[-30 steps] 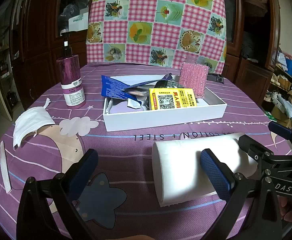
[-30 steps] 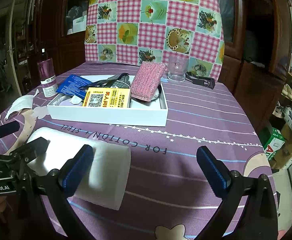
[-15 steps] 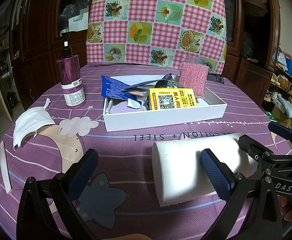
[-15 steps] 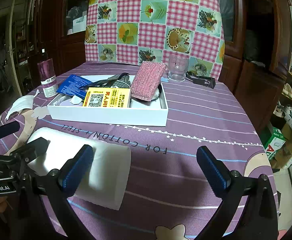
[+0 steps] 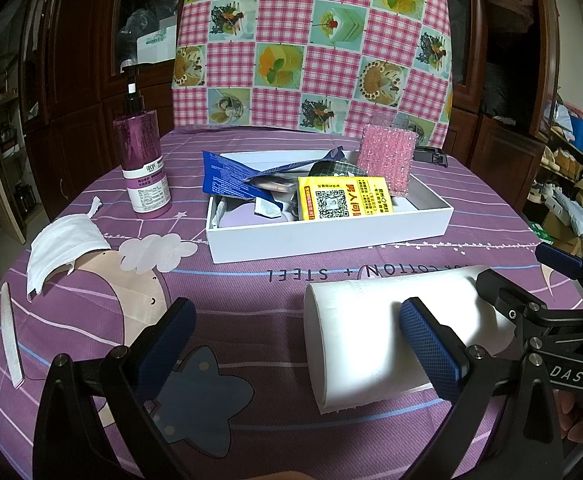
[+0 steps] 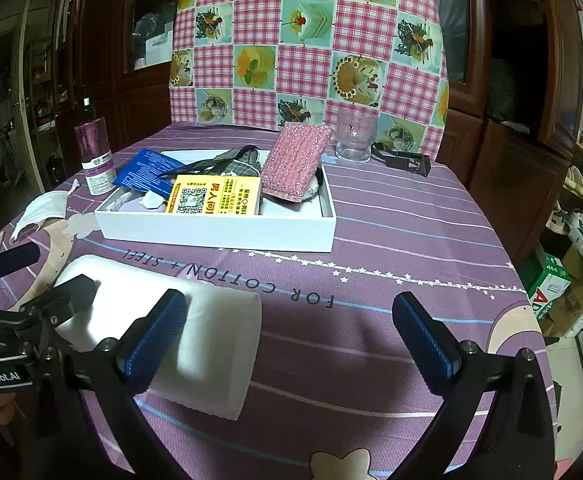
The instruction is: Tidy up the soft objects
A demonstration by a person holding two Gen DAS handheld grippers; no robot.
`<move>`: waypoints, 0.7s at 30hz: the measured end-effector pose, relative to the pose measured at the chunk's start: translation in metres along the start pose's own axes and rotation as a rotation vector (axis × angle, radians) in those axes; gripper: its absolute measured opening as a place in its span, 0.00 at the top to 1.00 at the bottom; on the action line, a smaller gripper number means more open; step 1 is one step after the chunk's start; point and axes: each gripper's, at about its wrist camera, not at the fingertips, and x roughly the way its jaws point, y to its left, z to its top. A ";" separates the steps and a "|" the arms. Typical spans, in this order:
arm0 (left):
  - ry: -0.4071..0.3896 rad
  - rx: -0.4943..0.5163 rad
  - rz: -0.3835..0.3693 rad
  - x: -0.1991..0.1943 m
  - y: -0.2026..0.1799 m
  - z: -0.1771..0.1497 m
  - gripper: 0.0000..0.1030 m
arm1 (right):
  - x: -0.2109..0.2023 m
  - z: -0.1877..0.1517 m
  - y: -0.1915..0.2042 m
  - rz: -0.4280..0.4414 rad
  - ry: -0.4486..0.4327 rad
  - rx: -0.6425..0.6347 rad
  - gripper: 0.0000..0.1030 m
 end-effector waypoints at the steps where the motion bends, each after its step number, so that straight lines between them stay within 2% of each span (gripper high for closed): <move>1: 0.000 0.000 0.000 0.000 0.000 0.000 0.00 | 0.000 0.000 0.001 0.000 0.000 0.000 0.01; 21: -0.002 0.003 0.004 -0.001 0.000 0.000 0.00 | -0.001 -0.001 0.003 0.006 0.002 0.005 0.01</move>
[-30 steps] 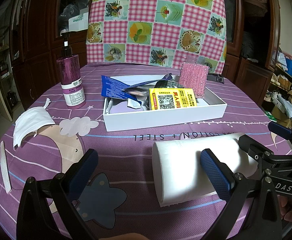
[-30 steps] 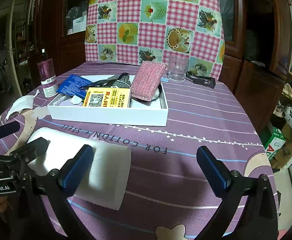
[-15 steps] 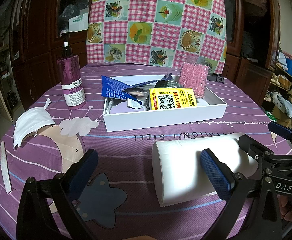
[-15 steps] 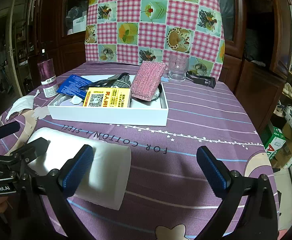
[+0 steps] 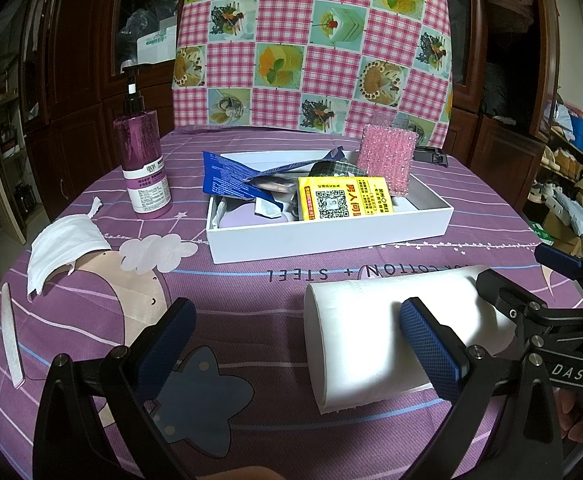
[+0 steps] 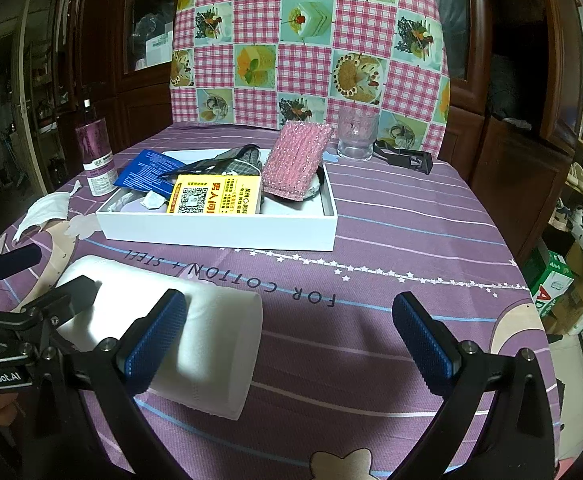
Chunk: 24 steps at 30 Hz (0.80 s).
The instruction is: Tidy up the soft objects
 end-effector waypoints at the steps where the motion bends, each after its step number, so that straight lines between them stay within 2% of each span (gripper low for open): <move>1: 0.000 0.000 0.000 0.000 0.001 0.000 0.00 | 0.001 0.000 -0.003 0.002 0.001 0.001 0.01; 24: 0.000 0.001 0.002 0.000 0.000 0.000 0.00 | 0.000 0.000 -0.001 0.002 0.001 0.002 0.01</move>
